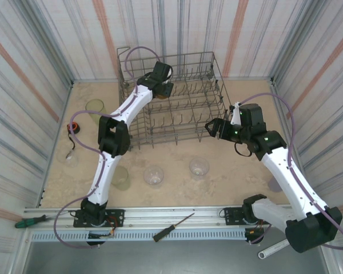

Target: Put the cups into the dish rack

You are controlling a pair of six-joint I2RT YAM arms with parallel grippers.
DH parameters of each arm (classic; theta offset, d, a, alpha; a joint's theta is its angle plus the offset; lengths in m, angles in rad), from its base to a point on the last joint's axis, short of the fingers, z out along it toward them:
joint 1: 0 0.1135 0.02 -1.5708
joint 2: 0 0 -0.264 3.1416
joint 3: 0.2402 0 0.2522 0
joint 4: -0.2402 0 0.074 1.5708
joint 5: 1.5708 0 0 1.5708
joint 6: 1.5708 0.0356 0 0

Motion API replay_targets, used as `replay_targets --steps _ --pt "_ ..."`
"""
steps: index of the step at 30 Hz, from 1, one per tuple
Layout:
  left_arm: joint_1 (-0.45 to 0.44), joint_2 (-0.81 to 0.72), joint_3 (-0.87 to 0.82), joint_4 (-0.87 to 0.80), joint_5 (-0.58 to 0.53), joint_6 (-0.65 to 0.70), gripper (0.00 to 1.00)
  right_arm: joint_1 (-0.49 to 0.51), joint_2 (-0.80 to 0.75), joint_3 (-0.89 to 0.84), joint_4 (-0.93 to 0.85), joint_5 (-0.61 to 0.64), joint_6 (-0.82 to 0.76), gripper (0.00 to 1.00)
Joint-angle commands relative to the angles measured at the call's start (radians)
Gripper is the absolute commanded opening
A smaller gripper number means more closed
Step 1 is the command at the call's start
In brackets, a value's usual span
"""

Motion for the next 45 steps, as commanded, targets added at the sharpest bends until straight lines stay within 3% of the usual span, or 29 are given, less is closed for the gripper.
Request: replay_targets --steps 1,11,14,37,45 --pt "0.013 0.029 0.021 -0.008 0.005 -0.023 0.65 0.002 -0.003 0.023 0.022 -0.030 0.004 0.99" --pt "0.017 -0.010 0.005 -0.016 -0.001 -0.057 0.94 0.000 -0.037 0.024 -0.018 -0.017 0.002 0.99" --pt "0.018 -0.034 -0.004 -0.019 -0.002 -0.069 0.98 -0.001 -0.076 0.023 -0.025 -0.014 0.005 0.99" --pt "0.002 -0.234 -0.034 -0.114 0.076 -0.136 0.99 -0.001 -0.169 -0.007 -0.078 -0.009 0.038 0.99" --pt "-0.008 -0.334 -0.138 -0.125 0.095 -0.157 0.99 0.000 -0.192 -0.045 -0.084 0.006 0.050 0.99"
